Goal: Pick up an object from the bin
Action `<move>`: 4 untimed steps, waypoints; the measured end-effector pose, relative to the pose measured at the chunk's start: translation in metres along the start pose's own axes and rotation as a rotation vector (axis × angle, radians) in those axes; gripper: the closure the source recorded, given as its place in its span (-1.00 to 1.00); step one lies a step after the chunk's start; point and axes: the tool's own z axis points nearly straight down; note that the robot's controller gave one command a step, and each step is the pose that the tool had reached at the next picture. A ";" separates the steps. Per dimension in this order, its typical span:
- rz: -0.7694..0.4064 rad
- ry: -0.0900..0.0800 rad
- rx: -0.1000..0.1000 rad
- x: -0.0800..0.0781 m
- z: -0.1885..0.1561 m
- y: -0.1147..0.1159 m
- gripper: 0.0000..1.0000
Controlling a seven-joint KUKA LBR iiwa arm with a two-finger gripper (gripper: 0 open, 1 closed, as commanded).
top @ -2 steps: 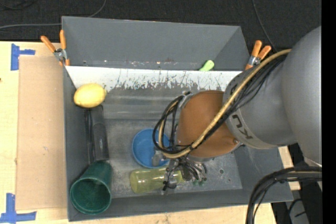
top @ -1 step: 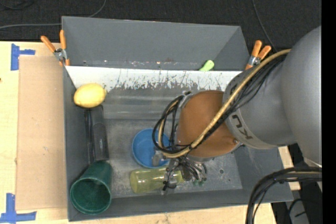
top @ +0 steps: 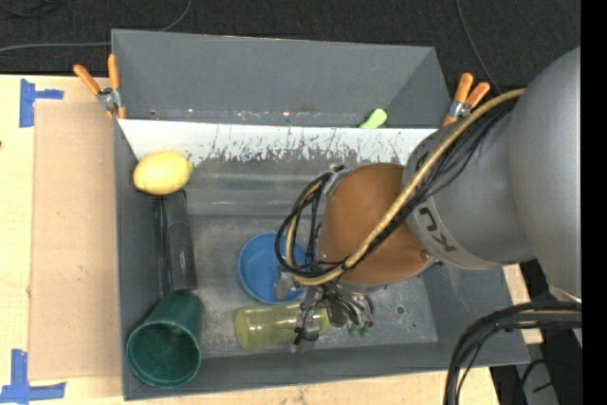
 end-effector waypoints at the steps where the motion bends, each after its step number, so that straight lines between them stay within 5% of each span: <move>1: -0.273 -0.006 0.001 -0.045 -0.062 -0.019 1.00; 2: 0.010 0.009 0.000 -0.001 0.018 -0.011 1.00; 3: -0.267 -0.011 0.001 -0.031 -0.082 -0.022 1.00; 4: -0.038 0.008 0.002 -0.012 -0.014 -0.022 -1.00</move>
Offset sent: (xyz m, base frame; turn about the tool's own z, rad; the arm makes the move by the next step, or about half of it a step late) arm 0.0039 -0.0106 -0.0150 0.0093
